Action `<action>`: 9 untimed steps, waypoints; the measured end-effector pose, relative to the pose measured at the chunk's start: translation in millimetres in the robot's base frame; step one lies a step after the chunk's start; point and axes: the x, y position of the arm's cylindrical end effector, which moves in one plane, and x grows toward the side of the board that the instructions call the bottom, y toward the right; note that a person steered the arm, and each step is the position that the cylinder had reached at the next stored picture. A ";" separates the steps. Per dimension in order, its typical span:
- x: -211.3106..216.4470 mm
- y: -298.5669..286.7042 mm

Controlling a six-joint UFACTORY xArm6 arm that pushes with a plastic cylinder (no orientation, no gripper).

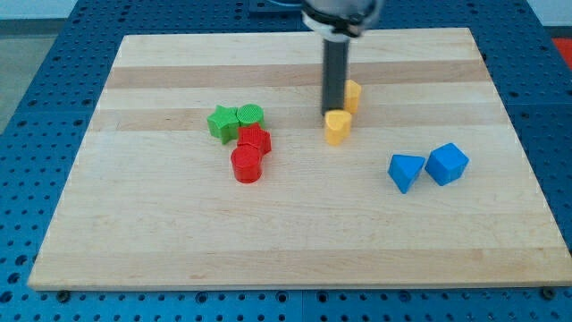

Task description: Place yellow blocks above the blue blocks

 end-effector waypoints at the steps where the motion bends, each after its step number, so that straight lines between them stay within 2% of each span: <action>1: 24.1 30.7; 2: 12.3 28.5; 3: -24.4 11.9; 5: -91.6 -58.5; 6: -138.4 -96.6; 7: -141.4 -28.9; 8: -69.8 -5.8; 9: -72.4 -17.0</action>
